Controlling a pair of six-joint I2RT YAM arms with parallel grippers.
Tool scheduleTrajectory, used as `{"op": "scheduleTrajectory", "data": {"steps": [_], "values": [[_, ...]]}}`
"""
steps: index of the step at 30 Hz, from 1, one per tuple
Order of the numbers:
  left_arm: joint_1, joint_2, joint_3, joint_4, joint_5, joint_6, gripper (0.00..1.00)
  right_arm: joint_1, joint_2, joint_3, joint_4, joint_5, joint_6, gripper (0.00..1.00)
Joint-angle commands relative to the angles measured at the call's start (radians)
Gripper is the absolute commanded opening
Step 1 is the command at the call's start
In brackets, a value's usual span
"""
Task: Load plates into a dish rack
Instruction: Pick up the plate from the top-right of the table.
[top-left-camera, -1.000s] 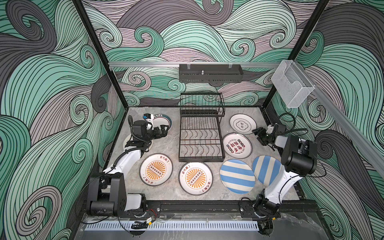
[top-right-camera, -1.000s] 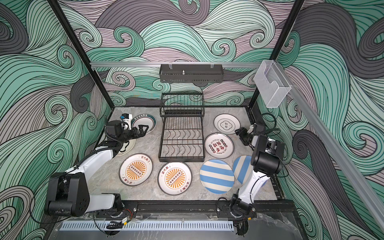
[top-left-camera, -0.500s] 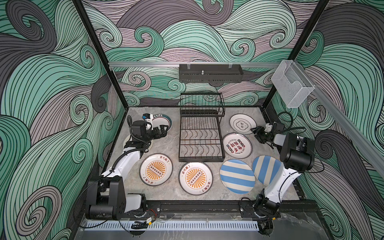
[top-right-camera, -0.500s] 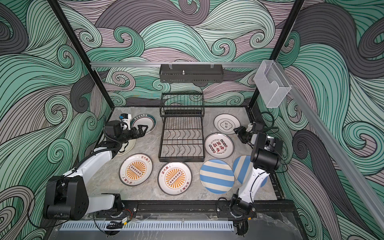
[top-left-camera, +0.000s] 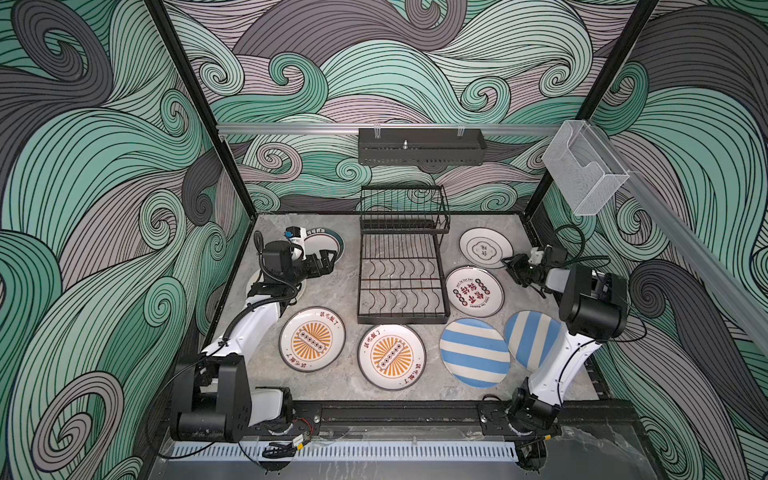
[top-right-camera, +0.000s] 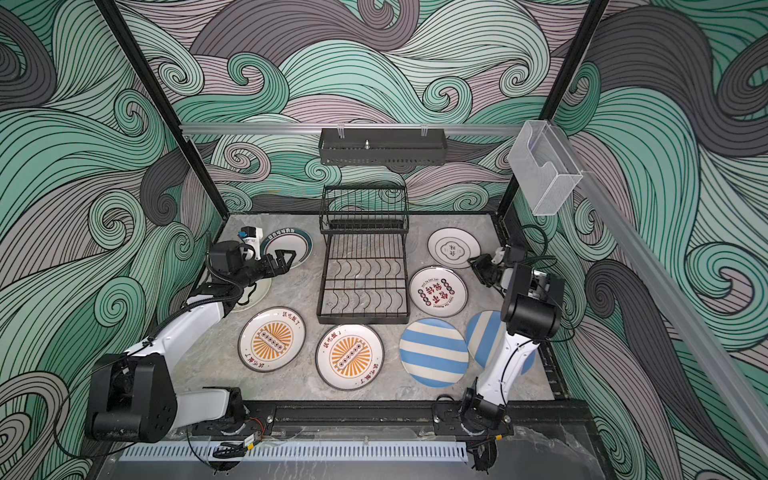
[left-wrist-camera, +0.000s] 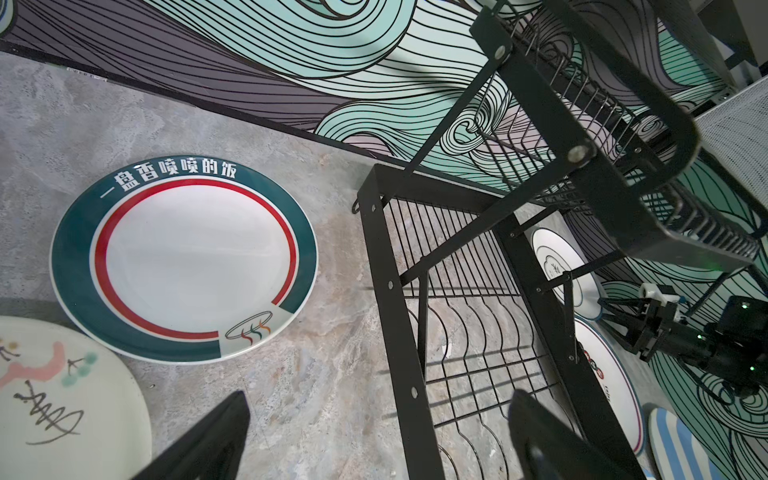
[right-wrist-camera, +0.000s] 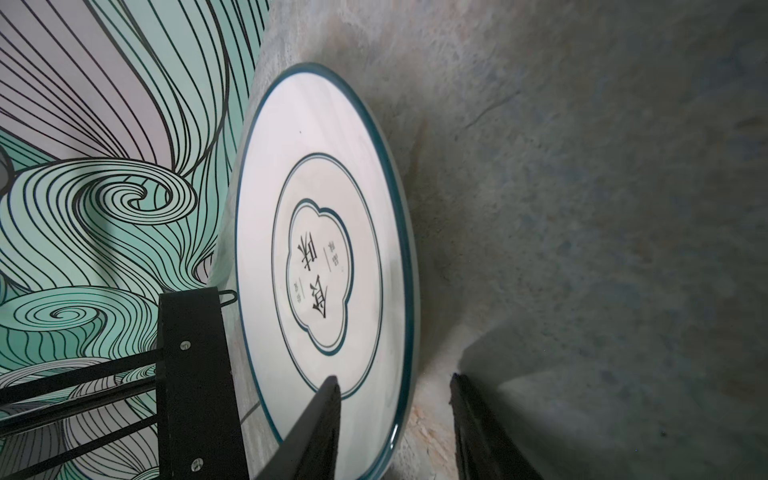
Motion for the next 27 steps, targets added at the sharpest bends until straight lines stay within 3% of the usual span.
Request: {"op": "scheduleTrajectory", "data": {"steps": [1, 8, 13, 23, 27], "values": [[-0.005, -0.015, 0.006, -0.002, 0.015, 0.02, 0.99, 0.002, 0.034, -0.013, 0.036, 0.007, 0.046, 0.45], [-0.005, -0.006, 0.007, 0.005, 0.019, 0.021, 0.99, 0.001, 0.065, 0.029, 0.023, 0.009, 0.058, 0.46], [-0.005, -0.006, 0.007, 0.006, 0.022, 0.023, 0.99, 0.001, 0.085, 0.05, 0.005, 0.004, 0.059, 0.4], [-0.005, -0.008, 0.001, 0.018, 0.031, 0.011, 0.99, -0.006, 0.082, 0.021, 0.064, 0.004, 0.094, 0.14], [-0.008, -0.003, -0.006, 0.035, 0.041, 0.007, 0.99, -0.014, 0.06, -0.006, 0.115, 0.007, 0.128, 0.09]]}}
